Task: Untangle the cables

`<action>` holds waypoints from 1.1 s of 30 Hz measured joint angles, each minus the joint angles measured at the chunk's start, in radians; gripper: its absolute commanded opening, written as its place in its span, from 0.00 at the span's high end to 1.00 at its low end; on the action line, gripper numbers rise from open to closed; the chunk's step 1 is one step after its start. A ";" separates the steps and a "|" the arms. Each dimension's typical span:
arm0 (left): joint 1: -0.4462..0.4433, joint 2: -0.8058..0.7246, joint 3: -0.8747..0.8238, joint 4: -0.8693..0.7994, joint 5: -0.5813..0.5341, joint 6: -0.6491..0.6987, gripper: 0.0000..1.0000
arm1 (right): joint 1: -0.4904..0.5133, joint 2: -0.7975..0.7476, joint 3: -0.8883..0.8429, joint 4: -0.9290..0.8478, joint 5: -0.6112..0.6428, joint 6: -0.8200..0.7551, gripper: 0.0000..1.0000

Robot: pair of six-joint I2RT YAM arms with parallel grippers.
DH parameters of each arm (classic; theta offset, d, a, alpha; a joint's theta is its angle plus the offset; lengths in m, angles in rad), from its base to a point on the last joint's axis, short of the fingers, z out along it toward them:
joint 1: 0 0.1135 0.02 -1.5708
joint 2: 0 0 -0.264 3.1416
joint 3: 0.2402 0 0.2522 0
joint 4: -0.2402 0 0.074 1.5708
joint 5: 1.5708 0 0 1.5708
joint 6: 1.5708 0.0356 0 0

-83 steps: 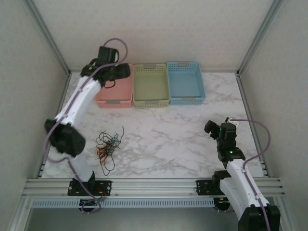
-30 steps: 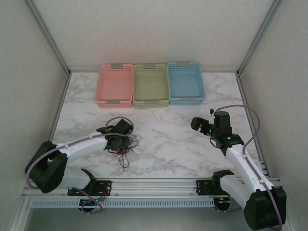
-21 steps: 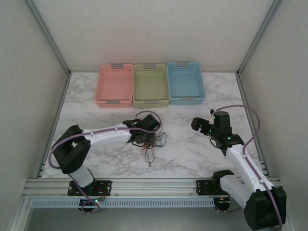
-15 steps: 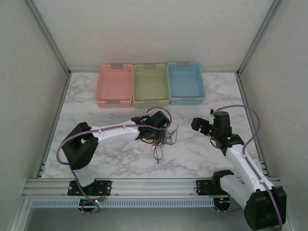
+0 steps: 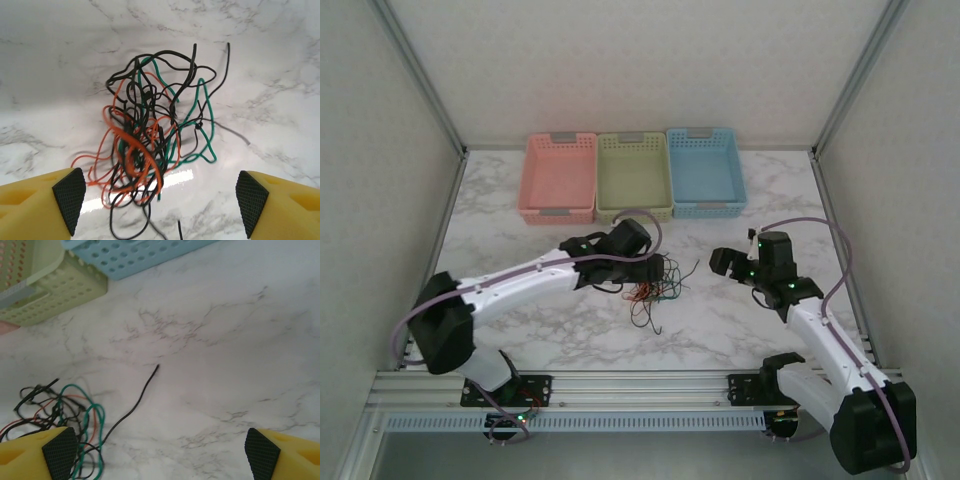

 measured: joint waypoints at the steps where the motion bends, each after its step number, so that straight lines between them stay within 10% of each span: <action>1: 0.005 -0.028 -0.013 -0.008 0.002 0.006 0.19 | 0.008 0.007 0.000 0.000 -0.014 0.004 0.11; 16: 0.087 -0.175 -0.247 0.047 0.121 0.040 0.41 | 0.244 0.268 0.172 0.021 -0.110 0.040 0.40; 20: 0.091 -0.167 -0.266 0.103 0.138 0.039 0.43 | 0.300 0.381 0.282 0.005 -0.097 0.118 0.62; 33: 0.107 -0.173 -0.312 0.143 0.140 0.035 0.43 | 0.421 0.618 0.586 -0.231 0.040 0.264 0.57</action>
